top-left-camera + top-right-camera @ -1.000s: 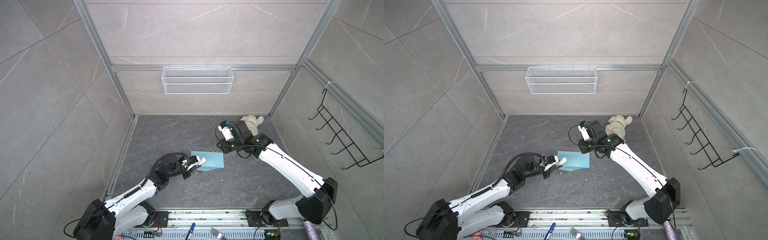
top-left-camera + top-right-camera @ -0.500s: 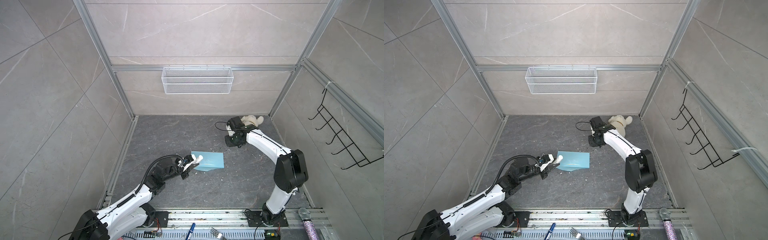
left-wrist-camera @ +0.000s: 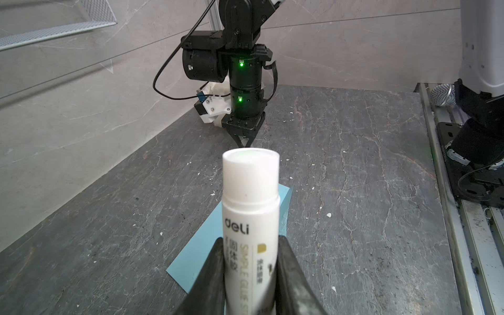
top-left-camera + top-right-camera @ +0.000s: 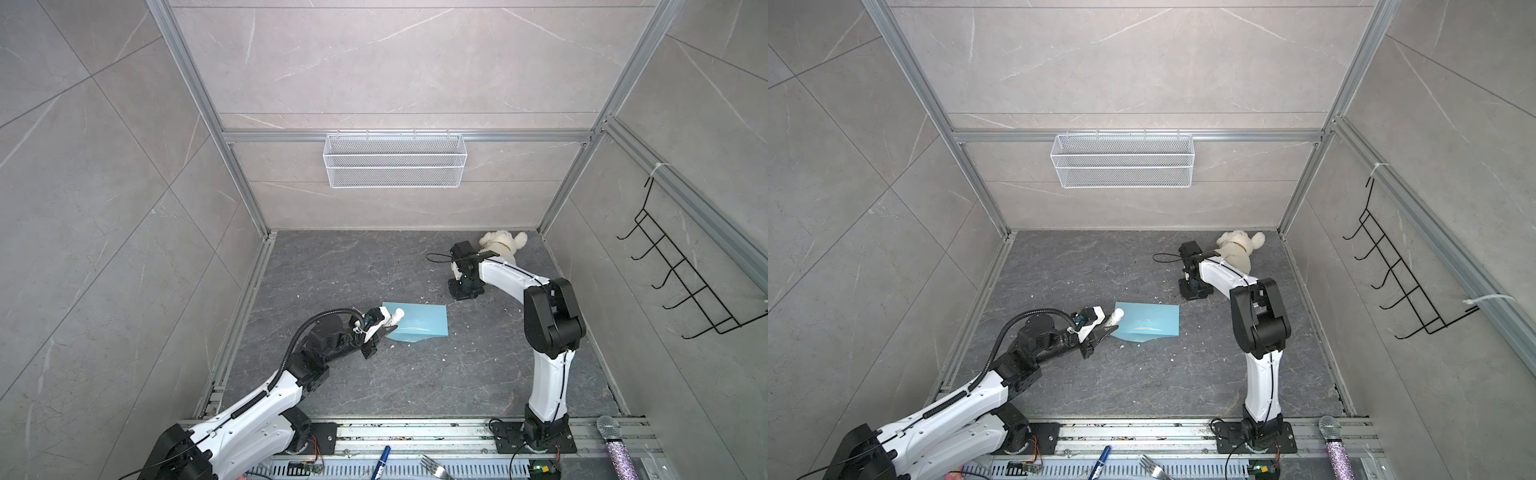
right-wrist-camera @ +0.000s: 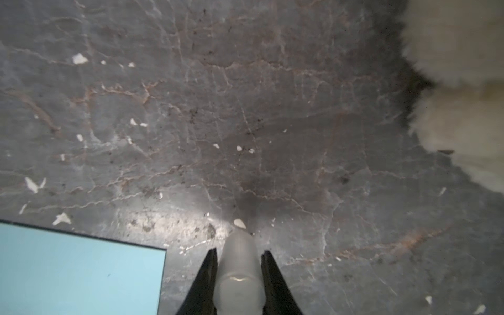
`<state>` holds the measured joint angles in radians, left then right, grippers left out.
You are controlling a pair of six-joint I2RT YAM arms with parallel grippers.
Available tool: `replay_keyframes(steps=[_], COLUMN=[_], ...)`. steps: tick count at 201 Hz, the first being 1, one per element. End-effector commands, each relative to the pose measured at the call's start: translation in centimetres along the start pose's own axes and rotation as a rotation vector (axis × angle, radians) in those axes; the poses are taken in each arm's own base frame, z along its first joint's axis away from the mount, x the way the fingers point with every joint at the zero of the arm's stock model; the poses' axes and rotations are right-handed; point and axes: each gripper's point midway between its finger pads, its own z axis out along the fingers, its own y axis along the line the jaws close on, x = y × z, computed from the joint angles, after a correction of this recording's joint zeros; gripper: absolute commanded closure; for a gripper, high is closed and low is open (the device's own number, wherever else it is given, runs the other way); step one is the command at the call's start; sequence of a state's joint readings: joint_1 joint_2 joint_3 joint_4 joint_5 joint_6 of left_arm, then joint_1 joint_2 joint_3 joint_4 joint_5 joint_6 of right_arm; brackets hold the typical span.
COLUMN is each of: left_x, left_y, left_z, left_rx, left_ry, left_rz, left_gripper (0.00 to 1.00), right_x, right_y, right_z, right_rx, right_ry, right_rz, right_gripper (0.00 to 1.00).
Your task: Place the letter into the envelope and seal it
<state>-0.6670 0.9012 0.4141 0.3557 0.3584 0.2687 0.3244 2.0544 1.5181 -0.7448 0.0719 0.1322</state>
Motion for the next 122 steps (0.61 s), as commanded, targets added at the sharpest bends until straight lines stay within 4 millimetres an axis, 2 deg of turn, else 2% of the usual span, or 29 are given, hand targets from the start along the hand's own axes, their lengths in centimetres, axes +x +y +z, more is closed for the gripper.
replay_keyframes(steps=[1,32,68,99,122], left_x=[-2.1,-1.8,-1.3,-1.5,-1.8], left_y=[0.8,0.9,1.2,1.5,2.1], left_z=[0.0,0.4,1.0,1.3,1.5], left_rx=[-0.029,-0.030,-0.035,-0.045,-0.070], left_ry=[-0.071,-0.068,-0.053,-0.064,-0.090], left_rz=[0.009,0.007,-0.009,-0.034,-0.070], left_gripper=[1.00,1.00,1.00,1.00,1.00], right_x=[0.1,0.4,0.4,-0.1,-0.7], right_y=[0.0,-0.1,-0.2,-0.3,-0.2], right_z=[1.0,1.5,1.3,-0.4,-3.4], right_rx=[-0.002,-0.009,-0.019,-0.024,-0.051], right_ry=[0.033,0.049,0.052,0.024,-0.045], right_rz=[-0.016,-0.013,-0.006,0.000,0.011], right_gripper=[0.85,0.78,0.56,0.38,0.35])
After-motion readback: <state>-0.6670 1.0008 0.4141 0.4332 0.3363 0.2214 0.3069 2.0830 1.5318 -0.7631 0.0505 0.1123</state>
